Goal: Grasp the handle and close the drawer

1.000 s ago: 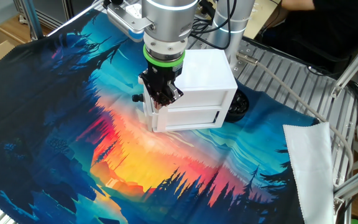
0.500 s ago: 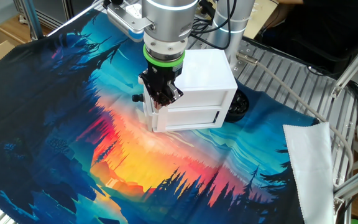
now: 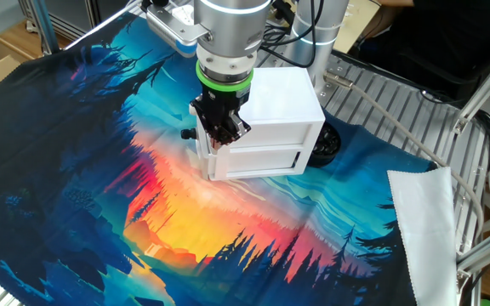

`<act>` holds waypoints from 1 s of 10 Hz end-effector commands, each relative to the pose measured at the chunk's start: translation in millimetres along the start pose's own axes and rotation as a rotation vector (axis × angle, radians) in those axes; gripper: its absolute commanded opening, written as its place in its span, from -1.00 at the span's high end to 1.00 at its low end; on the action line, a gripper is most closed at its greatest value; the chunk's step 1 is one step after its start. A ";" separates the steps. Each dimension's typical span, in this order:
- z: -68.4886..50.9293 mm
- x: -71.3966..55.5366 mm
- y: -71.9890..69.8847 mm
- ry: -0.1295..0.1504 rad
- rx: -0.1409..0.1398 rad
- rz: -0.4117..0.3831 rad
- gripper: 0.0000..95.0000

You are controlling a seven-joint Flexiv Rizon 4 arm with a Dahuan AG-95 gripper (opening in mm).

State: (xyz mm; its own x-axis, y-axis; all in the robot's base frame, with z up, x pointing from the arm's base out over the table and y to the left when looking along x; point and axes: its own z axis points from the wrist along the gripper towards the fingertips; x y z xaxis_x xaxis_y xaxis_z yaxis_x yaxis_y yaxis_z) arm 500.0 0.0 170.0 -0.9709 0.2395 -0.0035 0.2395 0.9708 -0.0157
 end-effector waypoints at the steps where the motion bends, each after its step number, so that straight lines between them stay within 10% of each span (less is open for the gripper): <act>1: 0.0 0.0 0.0 -0.002 0.003 0.034 1.00; 3: 0.0 0.1 0.0 -0.001 0.001 0.236 1.00; 10: 0.0 0.1 0.0 -0.001 -0.004 0.203 1.00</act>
State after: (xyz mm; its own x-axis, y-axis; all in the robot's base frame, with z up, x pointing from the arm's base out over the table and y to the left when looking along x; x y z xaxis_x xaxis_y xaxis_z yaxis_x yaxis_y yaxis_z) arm 500.2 0.2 170.1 -0.8903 0.4553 -0.0066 0.4553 0.8902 -0.0117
